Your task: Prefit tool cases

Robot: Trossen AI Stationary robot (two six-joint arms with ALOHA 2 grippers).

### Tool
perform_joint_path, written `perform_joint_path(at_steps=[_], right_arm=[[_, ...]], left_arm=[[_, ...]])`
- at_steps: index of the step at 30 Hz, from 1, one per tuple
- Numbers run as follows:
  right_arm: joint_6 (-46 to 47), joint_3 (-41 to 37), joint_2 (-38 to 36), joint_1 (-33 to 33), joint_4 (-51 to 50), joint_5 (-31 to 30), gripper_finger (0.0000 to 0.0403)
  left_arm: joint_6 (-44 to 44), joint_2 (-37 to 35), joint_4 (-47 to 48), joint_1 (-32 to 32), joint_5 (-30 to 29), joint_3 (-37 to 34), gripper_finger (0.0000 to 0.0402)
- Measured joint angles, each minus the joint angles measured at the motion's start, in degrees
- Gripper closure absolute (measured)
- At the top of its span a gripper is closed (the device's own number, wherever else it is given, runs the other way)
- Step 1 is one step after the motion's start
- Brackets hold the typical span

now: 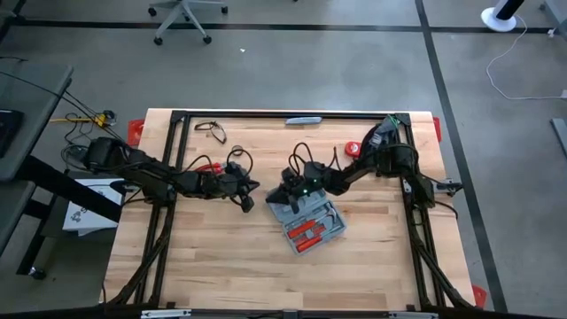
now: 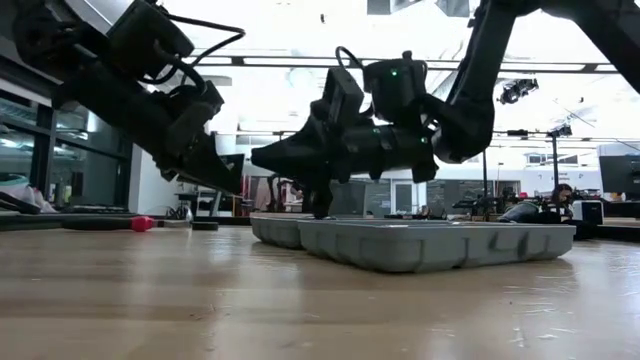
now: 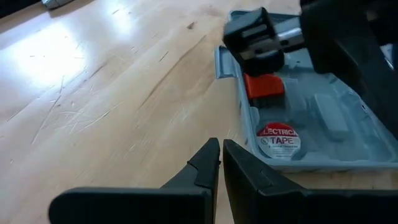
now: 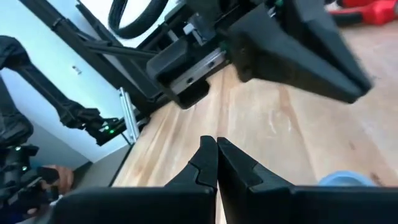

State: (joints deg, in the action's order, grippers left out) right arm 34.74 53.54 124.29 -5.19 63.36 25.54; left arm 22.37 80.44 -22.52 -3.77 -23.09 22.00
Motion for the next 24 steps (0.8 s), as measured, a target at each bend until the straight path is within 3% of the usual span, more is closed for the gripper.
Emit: perform_joint_path(at_steps=[8,14,24], right_arm=[[1.4,0.0,-0.1,0.3,3.0,0.0,0.0403],[-0.4,0.2,-0.3,1.3,-4.4,-1.6,0.0403],[0.2,0.0,-2.2,2.3,-1.3,-0.9,0.0403]], left_arm=[[0.0,0.0,0.1,0.0,-0.2,0.0,0.0387],[0.0,0.0,0.0,0.0,-0.2,0.0,0.0387],[0.0,0.0,0.1,0.0,-0.3,0.0,0.0387]])
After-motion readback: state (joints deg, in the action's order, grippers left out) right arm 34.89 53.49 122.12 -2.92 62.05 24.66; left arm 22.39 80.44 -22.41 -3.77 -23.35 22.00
